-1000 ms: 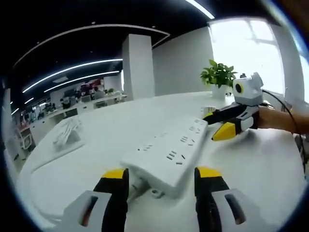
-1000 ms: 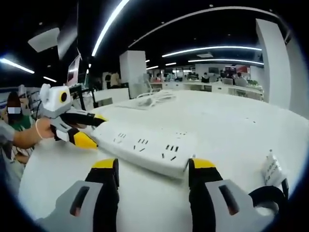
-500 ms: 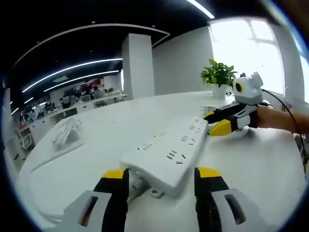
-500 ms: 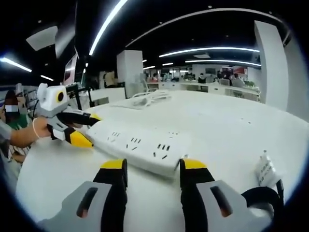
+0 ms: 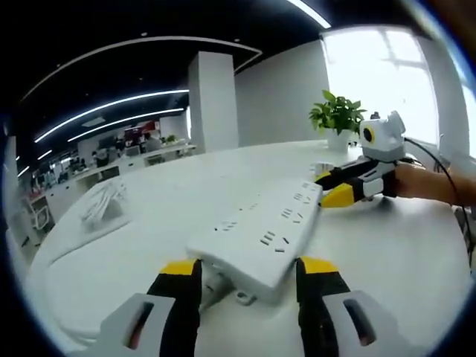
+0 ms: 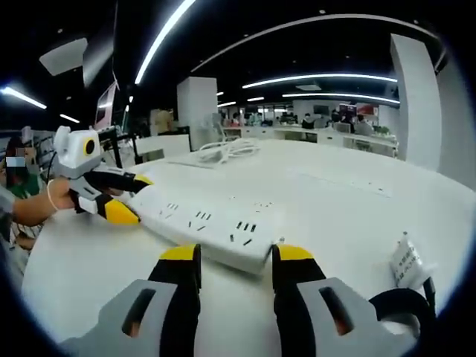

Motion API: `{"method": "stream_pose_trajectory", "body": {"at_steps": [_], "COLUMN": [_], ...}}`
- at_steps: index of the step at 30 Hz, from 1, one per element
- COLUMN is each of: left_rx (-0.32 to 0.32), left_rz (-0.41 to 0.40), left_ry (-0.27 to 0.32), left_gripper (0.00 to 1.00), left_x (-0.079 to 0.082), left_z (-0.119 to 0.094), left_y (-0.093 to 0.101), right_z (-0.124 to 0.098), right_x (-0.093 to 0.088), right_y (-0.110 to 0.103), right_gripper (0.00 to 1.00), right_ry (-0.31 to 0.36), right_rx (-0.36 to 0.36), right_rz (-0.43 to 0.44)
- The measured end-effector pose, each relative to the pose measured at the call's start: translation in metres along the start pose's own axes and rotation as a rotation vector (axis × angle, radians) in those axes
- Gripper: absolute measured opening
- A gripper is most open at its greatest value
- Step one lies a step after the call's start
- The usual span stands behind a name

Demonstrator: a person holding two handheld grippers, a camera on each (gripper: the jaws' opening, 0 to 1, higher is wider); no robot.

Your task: Straighten the power strip on the desk, plug the charger into it

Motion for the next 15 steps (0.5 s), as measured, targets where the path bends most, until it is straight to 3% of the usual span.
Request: {"method": "stream_pose_trajectory", "body": {"at_steps": [15], "left_rx": [-0.016], "left_rz": [0.013], "left_ry": [0.004], "left_gripper": [0.49], "left_x": [0.0014], "left_z": [0.0046], "left_y": [-0.0051], "right_z": [0.0018], "right_x": [0.0002], "right_y": [-0.0016], "right_gripper": [0.37], "right_ry": [0.01], "right_rx": [-0.043], "right_rz": [0.013]}}
Point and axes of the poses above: the point that each gripper's makers call its tool centre point, and the gripper's own axes: z roughly forward along the fingers, y roughly to its right, x roughly out of its top, the point moved 6 cm from there along -z, roughly backward along the fingers, and after that the axes turned 3 degrees about z, right-handed, at the moved point
